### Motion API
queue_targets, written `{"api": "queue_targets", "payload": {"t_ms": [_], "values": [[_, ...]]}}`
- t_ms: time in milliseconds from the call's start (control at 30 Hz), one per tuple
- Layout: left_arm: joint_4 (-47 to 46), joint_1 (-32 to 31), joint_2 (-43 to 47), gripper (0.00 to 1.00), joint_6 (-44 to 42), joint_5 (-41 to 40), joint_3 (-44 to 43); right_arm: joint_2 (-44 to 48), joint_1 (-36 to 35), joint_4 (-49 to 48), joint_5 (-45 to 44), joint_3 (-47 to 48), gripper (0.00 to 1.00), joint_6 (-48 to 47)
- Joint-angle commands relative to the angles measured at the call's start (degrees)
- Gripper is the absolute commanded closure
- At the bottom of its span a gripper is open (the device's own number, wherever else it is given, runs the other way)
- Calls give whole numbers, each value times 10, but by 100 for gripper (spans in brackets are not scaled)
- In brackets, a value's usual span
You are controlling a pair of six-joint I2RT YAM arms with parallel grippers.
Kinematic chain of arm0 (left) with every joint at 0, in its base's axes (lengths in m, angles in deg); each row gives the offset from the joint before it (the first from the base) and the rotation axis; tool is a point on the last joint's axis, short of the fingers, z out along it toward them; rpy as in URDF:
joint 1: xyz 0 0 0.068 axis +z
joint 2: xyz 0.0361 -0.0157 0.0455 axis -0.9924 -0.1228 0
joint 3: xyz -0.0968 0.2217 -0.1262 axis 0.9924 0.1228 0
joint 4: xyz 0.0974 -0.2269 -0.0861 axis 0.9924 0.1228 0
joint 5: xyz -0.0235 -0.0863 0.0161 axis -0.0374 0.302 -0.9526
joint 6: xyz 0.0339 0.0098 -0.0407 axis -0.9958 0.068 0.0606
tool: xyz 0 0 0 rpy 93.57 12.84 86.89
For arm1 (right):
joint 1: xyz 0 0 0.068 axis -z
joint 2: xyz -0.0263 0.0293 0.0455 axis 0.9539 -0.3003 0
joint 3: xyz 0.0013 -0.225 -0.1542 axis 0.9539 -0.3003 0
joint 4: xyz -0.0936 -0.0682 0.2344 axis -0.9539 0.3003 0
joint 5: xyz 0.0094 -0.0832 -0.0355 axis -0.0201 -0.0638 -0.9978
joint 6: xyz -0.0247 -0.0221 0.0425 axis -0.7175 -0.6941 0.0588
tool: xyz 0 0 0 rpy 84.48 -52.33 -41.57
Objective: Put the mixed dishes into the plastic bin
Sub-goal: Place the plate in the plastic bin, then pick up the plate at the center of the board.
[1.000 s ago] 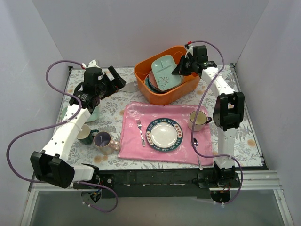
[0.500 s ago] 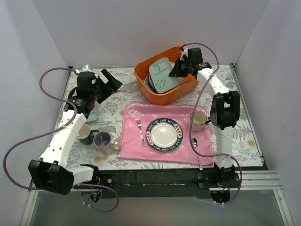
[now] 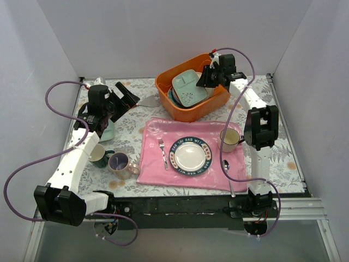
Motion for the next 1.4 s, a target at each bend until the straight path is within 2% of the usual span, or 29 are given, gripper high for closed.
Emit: {"api": "queue_targets", "payload": {"t_ms": [0, 300, 433, 533, 633, 667, 867, 933, 1033, 1167, 1367], "values": [[3, 8, 26, 2, -1, 5, 10, 27, -1, -39, -12, 33, 58, -27], [29, 21, 20, 2, -10, -11, 15, 73, 3, -35, -14, 24, 47, -78], [35, 28, 14, 2, -12, -14, 18, 99, 5, -38, 8, 7, 45, -110], [37, 34, 8, 2, -9, -12, 24, 126, 6, -40, 24, -8, 40, -138], [32, 42, 1, 2, -7, -5, 35, 154, 9, -36, 84, -21, 33, -178], [32, 45, -2, 2, -7, -5, 38, 161, 9, -26, 128, -30, 31, -214], [39, 64, -31, 2, -17, -7, 50, 212, 12, 39, 335, -41, 30, -326], [42, 71, -43, 2, -23, -13, 52, 223, 12, 51, 371, -56, 30, -341], [60, 72, -78, 2, -41, -37, 40, 240, 12, 54, 396, -76, 30, -341], [99, 72, -139, 2, -69, -109, 3, 259, 12, 58, 416, -99, 31, -340], [161, 72, -261, 2, -94, -197, -84, 281, 12, 62, 427, -130, 31, -339]]}}
